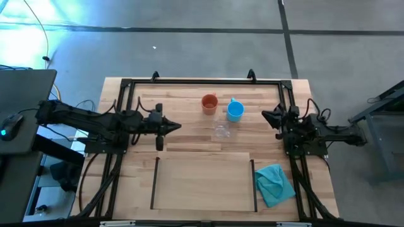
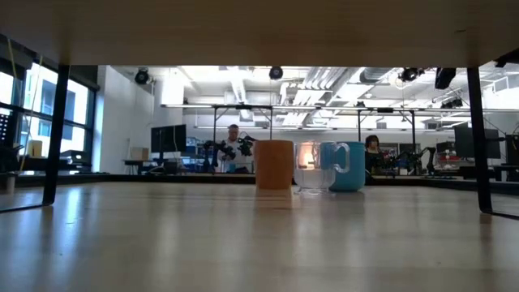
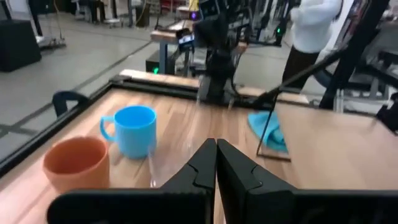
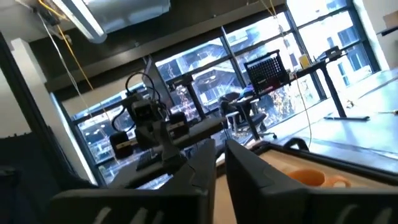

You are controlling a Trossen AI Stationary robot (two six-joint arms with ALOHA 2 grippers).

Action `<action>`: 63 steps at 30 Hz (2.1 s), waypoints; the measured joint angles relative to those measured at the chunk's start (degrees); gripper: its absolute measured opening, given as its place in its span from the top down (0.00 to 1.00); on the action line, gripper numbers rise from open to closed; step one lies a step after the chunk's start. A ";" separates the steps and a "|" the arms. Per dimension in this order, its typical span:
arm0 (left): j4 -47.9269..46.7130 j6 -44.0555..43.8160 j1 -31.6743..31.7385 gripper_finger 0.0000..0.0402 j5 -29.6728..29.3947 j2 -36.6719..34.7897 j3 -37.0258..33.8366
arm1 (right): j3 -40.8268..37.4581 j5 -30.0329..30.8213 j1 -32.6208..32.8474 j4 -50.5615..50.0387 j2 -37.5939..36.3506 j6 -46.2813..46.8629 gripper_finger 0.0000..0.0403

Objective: Stack small to large cups/mugs on shelf
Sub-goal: Put the orange mug on the shelf

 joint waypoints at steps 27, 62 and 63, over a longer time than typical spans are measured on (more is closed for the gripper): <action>-10.95 -0.86 10.65 0.99 -19.90 1.53 8.42 | 35.57 3.12 0.00 -31.57 33.83 1.12 0.83; -31.27 -4.49 42.91 0.99 35.94 38.52 37.93 | 41.61 -4.57 0.00 -38.40 37.51 1.69 0.83; -32.06 -4.13 42.26 0.99 35.47 39.75 39.62 | 41.61 -4.50 0.00 -38.38 37.51 1.69 0.83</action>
